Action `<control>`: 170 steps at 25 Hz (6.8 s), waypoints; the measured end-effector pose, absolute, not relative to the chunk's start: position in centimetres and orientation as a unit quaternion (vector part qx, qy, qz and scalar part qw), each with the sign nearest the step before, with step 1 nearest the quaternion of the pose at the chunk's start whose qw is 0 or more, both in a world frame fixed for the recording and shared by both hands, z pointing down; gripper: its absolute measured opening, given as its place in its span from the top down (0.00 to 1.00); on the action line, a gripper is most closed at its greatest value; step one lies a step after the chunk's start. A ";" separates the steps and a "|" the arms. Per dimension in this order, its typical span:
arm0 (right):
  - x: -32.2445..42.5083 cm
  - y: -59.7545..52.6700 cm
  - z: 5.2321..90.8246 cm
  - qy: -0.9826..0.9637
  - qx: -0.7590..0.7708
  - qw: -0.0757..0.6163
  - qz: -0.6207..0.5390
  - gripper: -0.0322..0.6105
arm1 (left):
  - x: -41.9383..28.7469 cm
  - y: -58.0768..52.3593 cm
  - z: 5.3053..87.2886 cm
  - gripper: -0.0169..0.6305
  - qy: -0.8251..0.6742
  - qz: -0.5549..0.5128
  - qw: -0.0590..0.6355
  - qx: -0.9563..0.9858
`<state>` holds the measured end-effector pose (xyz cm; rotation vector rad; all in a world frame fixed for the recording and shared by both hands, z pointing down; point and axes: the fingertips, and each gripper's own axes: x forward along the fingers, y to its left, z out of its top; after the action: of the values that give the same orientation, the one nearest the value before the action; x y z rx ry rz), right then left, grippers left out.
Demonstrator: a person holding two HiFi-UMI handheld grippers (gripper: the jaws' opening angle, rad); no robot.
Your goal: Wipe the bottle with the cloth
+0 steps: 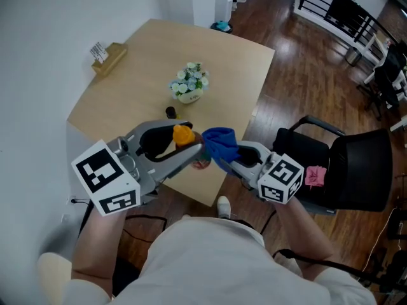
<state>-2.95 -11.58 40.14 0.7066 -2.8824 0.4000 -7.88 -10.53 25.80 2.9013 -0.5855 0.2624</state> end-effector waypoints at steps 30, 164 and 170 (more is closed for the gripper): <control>6.5 -9.5 42.7 -0.932 0.304 0.085 0.176 0.77 | -5.4 -17.8 33.1 0.72 -0.264 0.131 0.083 0.952; 2.9 22.1 42.5 -0.940 0.269 0.121 0.172 0.77 | -13.0 21.7 44.5 0.67 -0.390 0.119 0.109 0.906; 2.2 22.7 42.3 -0.940 0.270 0.123 0.169 0.77 | -13.7 22.8 44.5 0.67 -0.391 0.117 0.109 0.906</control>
<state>2.21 22.69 42.34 0.7876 -2.7409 0.4924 -13.66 22.79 44.55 2.6664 -1.1499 0.3441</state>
